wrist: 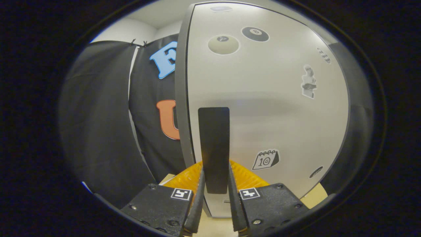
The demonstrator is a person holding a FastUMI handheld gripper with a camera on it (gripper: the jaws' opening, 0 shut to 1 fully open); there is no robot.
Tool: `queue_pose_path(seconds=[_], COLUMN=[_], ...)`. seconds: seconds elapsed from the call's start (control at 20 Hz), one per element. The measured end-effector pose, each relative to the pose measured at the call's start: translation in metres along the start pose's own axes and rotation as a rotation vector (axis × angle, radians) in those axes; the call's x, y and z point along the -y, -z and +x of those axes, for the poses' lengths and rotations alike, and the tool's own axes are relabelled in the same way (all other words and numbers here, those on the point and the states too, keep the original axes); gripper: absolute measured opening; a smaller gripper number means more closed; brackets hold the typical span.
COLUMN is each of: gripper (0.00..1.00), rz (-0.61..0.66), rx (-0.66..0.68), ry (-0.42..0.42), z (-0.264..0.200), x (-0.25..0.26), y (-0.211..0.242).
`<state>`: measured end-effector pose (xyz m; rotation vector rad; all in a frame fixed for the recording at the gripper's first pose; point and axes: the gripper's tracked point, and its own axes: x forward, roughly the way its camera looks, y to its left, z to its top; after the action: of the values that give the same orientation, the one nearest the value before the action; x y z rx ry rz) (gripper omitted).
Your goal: Open the shoe cabinet door, grab the shoes and put them into the shoe cabinet, then close the shoe cabinet door.
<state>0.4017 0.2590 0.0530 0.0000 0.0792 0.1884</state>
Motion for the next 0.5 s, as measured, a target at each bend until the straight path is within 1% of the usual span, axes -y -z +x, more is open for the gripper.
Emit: queue_pose_path(seconds=[0.25, 0.5], gripper=[0.32, 0.31], rz=[-0.022, -0.009], rx=[-0.005, 0.005], ry=[-0.058, -0.075], z=[-0.014, -0.05], x=[0.0, 0.002], y=[0.003, 0.005])
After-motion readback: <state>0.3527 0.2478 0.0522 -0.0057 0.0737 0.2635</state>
